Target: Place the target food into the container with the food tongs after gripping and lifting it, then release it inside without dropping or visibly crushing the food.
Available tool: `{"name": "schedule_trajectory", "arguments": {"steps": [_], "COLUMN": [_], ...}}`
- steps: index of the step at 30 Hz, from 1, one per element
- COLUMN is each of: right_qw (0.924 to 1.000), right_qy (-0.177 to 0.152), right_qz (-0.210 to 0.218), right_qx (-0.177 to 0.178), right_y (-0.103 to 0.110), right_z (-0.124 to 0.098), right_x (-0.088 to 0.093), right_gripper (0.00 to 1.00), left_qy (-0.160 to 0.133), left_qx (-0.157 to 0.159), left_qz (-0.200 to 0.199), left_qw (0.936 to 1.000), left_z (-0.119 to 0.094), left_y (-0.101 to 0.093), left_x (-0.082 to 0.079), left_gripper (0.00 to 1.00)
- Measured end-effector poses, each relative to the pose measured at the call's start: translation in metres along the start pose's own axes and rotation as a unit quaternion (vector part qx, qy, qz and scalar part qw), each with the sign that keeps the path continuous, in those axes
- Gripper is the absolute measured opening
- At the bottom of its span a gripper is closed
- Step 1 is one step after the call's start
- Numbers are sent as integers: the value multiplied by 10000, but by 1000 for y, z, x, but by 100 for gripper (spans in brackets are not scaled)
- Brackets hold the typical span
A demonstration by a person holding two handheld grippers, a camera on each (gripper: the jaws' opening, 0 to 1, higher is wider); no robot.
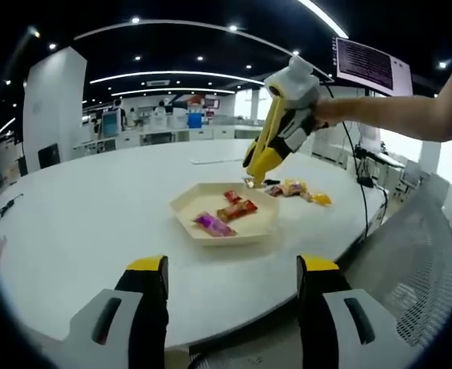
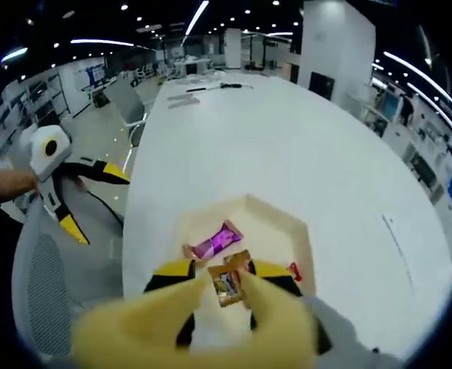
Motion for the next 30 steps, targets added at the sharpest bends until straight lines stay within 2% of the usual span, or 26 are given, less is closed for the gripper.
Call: {"name": "schedule_trajectory", "arguments": {"steps": [1,6,9,14,17,22,26,30], "right_qw": [9999,9999,9998,9984,9962,9919,9886,9864], "right_qy": [-36,19,40,164,310,474,545,504], "right_qz": [-154,-87,-18,296,586,907,1125,1236], "right_qx": [51,87,178,444,572,758,842,957], "right_y": [-1,-1,-1,-3,2,12,19,22], "right_z": [1,-6,-19,-49,-69,-91,-102,-108], "right_x": [-2,2,13,48,79,123,149,164], "right_gripper": [27,28,28,29,29,30,30,29], "left_qy": [-8,-355,-230,-190,-99,-123,-110,-74], "left_qx": [0,19,75,207,293,352,354,344], "left_qz": [2,108,97,75,52,58,53,55], "left_qw": [10000,9993,9997,9996,9995,9993,9993,9994], "left_z": [0,0,1,3,4,4,5,5], "left_y": [0,0,-2,-4,-5,-6,-6,-6], "left_x": [0,-7,-5,-4,-2,-3,-2,-2], "left_gripper": [66,84,83,91,93,95,95,93]}}
Point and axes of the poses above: the point that each gripper's makers call its tool centre point, and the gripper's own axes: z roughly forward along the fingers, y roughly to its left, x roughly out of its underside, the point moved 6 cm from there along -z, roughly backward along the fingers, and after that the axes turned 12 degrees about -z, right-handed, at the moved point
